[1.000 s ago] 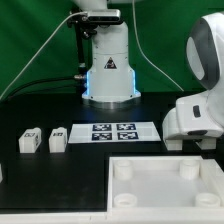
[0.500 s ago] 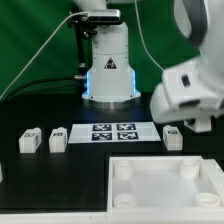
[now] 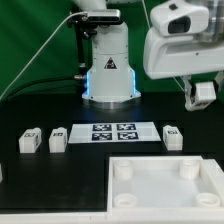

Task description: Assemble one leg

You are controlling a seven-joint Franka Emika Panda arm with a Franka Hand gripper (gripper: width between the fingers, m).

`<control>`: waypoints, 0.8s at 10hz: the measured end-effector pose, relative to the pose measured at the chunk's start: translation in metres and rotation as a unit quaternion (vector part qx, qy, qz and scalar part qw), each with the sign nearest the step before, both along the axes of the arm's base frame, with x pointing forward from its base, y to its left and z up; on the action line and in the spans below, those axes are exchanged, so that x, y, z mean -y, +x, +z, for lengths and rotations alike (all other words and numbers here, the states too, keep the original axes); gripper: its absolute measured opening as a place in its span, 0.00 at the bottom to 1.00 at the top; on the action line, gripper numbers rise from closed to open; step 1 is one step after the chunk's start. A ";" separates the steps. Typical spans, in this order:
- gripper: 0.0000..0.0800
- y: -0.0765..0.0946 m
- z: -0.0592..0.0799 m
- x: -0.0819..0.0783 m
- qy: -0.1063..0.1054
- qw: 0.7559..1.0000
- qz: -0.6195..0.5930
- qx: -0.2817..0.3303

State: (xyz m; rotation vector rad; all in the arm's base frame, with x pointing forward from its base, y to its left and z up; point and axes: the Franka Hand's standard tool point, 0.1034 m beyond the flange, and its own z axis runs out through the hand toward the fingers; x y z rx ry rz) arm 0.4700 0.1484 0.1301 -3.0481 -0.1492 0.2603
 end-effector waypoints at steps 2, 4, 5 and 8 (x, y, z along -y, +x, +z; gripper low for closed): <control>0.37 0.010 0.008 0.008 0.013 0.993 0.003 0.118; 0.37 0.064 0.047 0.062 0.017 0.979 0.040 0.197; 0.37 0.092 0.063 0.070 0.023 0.966 0.029 0.256; 0.37 0.102 0.072 0.087 -0.009 0.915 0.028 0.402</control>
Offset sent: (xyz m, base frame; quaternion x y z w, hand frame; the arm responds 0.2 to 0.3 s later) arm 0.1000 -0.0710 0.0604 0.0328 0.1603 -0.0647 0.9844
